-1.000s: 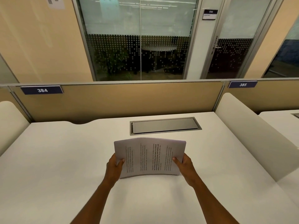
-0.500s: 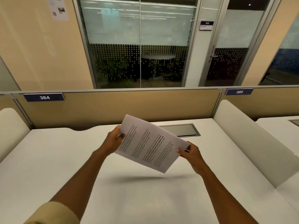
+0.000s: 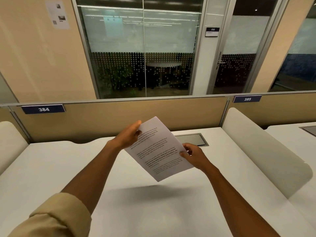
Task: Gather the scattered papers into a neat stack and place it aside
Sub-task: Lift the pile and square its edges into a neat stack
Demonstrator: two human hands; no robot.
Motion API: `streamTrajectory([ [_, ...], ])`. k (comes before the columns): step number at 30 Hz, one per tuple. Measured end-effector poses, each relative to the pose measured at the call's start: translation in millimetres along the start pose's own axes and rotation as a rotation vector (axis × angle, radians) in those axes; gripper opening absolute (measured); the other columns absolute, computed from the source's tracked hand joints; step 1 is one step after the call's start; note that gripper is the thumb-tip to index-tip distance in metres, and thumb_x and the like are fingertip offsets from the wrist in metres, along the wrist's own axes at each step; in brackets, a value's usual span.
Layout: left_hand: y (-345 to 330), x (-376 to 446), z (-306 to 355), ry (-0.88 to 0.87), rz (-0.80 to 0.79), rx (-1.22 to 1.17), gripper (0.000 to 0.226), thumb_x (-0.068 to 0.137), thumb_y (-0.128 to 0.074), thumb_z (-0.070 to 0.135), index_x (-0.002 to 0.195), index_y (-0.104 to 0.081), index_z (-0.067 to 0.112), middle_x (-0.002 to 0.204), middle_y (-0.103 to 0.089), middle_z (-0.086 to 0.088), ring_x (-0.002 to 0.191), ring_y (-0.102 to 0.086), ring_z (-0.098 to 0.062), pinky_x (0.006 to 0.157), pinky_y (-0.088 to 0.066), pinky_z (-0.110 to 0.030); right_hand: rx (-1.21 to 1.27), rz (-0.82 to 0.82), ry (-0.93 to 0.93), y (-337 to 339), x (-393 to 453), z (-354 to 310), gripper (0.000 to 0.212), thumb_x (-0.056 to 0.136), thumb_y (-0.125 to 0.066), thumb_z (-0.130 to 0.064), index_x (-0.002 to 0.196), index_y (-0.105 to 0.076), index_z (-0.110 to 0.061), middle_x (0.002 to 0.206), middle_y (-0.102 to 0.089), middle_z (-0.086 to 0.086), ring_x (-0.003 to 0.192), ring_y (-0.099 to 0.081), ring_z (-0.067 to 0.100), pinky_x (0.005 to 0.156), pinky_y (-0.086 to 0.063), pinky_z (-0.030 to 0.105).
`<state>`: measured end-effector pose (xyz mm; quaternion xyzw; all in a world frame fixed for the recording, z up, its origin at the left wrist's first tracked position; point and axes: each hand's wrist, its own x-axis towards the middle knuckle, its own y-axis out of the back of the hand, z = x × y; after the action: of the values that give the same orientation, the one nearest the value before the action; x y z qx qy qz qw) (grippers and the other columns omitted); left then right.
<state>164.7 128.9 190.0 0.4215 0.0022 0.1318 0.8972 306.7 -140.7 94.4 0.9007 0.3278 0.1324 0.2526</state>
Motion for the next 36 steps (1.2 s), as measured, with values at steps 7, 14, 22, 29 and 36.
streamTrajectory([
  [7,-5,0,2,-0.036,0.055,-0.016,0.008,0.098,-0.045,0.015,0.096,-0.048,0.007,0.1,-0.064,-0.008,0.091,-0.064,-0.029,0.076,-0.058,-0.048,-0.008,0.082,-0.048,-4,-3,-1,0.013,0.096,-0.053,-0.024,0.103,-0.059,-0.016,0.096,-0.065,0.0,0.083,-0.064,0.013,0.066,-0.051,0.019],
  [14,-8,-7,-18,0.203,0.27,-0.248,0.031,0.082,-0.074,0.03,0.094,-0.053,0.01,0.098,-0.065,-0.009,0.087,-0.066,-0.026,0.071,-0.059,-0.039,0.085,0.089,-0.098,7,-9,7,0.019,0.096,-0.054,-0.026,0.11,-0.059,-0.014,0.105,-0.067,0.004,0.088,-0.067,0.022,0.073,-0.056,0.03],
  [22,-57,-41,-32,0.456,0.244,-0.895,0.056,0.077,-0.078,0.022,0.123,-0.051,0.006,0.111,-0.07,-0.018,0.092,-0.069,-0.032,0.087,-0.052,-0.05,0.285,0.05,-0.171,-2,-20,9,0.023,0.096,-0.056,-0.028,0.115,-0.06,-0.016,0.111,-0.069,0.002,0.092,-0.067,0.021,0.069,-0.052,0.024],
  [29,-126,-70,-35,0.571,0.377,-0.943,0.016,0.088,-0.06,-0.001,0.103,-0.066,-0.002,0.098,-0.073,-0.017,0.089,-0.07,-0.033,0.066,-0.058,-0.036,0.393,0.1,-0.31,-25,-17,23,0.022,0.093,-0.059,-0.023,0.111,-0.063,-0.011,0.107,-0.071,0.007,0.089,-0.069,0.027,0.075,-0.056,0.035],
  [36,-149,-76,-42,0.687,0.544,-0.783,0.013,0.081,-0.069,-0.001,0.089,-0.073,0.008,0.091,-0.075,-0.014,0.084,-0.072,-0.032,0.076,-0.061,-0.044,0.345,0.109,-0.364,-48,-22,42,0.02,0.094,-0.056,-0.017,0.11,-0.065,-0.007,0.11,-0.07,0.011,0.094,-0.068,0.028,0.08,-0.054,0.036],
])
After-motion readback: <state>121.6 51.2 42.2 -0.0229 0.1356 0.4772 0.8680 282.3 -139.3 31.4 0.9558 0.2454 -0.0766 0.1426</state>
